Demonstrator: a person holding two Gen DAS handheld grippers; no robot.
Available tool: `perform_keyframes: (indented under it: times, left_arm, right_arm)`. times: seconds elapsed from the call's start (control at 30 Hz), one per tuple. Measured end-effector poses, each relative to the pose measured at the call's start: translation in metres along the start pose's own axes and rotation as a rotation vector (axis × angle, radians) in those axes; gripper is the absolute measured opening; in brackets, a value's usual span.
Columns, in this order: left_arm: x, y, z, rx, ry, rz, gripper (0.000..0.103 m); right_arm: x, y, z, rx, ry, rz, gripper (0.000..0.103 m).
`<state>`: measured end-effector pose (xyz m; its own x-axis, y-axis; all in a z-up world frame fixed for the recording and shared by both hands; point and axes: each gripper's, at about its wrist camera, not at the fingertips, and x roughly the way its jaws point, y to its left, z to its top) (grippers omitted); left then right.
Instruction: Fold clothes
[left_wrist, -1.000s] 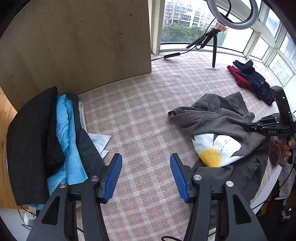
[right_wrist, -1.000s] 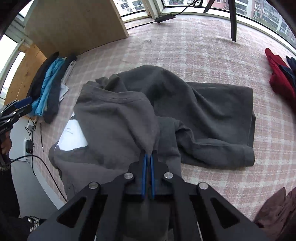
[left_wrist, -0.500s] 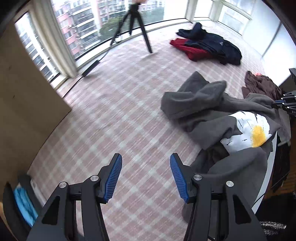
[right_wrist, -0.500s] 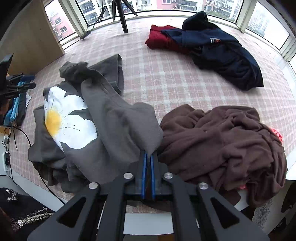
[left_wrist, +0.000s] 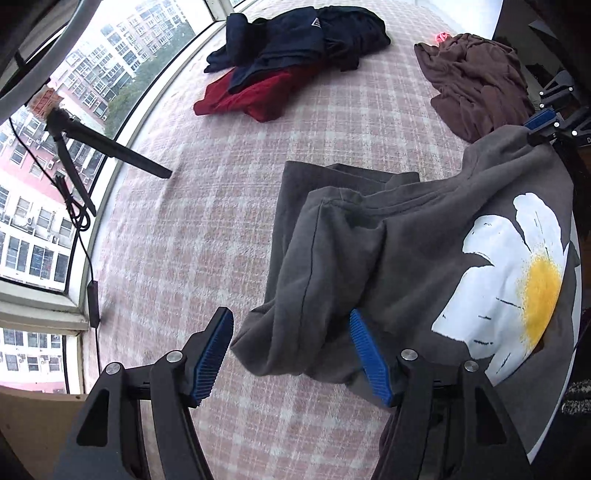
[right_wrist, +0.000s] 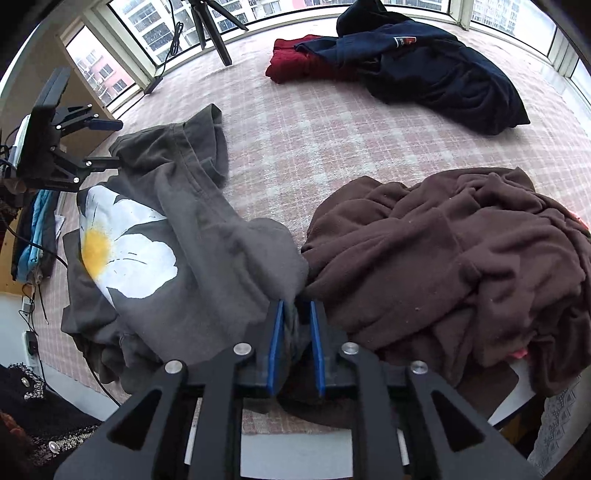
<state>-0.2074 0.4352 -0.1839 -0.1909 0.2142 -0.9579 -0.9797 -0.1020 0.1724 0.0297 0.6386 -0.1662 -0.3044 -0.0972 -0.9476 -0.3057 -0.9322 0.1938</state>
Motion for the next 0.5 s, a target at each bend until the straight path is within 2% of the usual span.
perform_keyframes:
  times: [0.03, 0.07, 0.1, 0.13, 0.2, 0.27, 0.37, 0.4, 0.5]
  left_arm:
    - [0.005, -0.002, 0.004, 0.006, 0.003, -0.011, 0.063]
    - [0.01, -0.004, 0.007, 0.008, 0.008, -0.02, 0.059]
    - [0.015, -0.003, 0.008, -0.003, 0.02, -0.023, 0.047]
    - [0.019, -0.002, 0.007, -0.021, 0.032, -0.024, 0.005]
    - [0.017, 0.008, 0.0, -0.099, 0.042, -0.024, 0.003]
    - [-0.005, 0.022, -0.019, -0.186, -0.013, -0.058, 0.003]
    - [-0.05, 0.035, -0.068, -0.322, -0.082, -0.072, 0.004]
    - [-0.063, 0.038, -0.085, -0.359, -0.098, -0.071, 0.004]
    - [-0.08, 0.032, -0.127, -0.408, -0.084, -0.026, 0.004]
  right_arm:
    - [0.0, 0.0, 0.0, -0.003, -0.001, 0.003, 0.015]
    - [-0.001, -0.001, 0.0, -0.007, -0.003, 0.004, 0.015]
    - [-0.001, -0.001, 0.0, -0.01, -0.003, 0.006, 0.015]
    - [-0.002, -0.001, 0.0, -0.011, -0.004, 0.008, 0.016]
    - [-0.005, -0.001, 0.001, -0.009, -0.006, 0.012, 0.02]
    - [-0.012, 0.002, 0.0, -0.015, -0.019, 0.022, 0.026]
    - [-0.024, 0.006, 0.004, -0.033, -0.058, 0.075, 0.03]
    - [-0.026, 0.007, 0.007, -0.037, -0.072, 0.096, 0.035]
    - [-0.023, 0.011, 0.024, -0.043, -0.106, 0.146, 0.038]
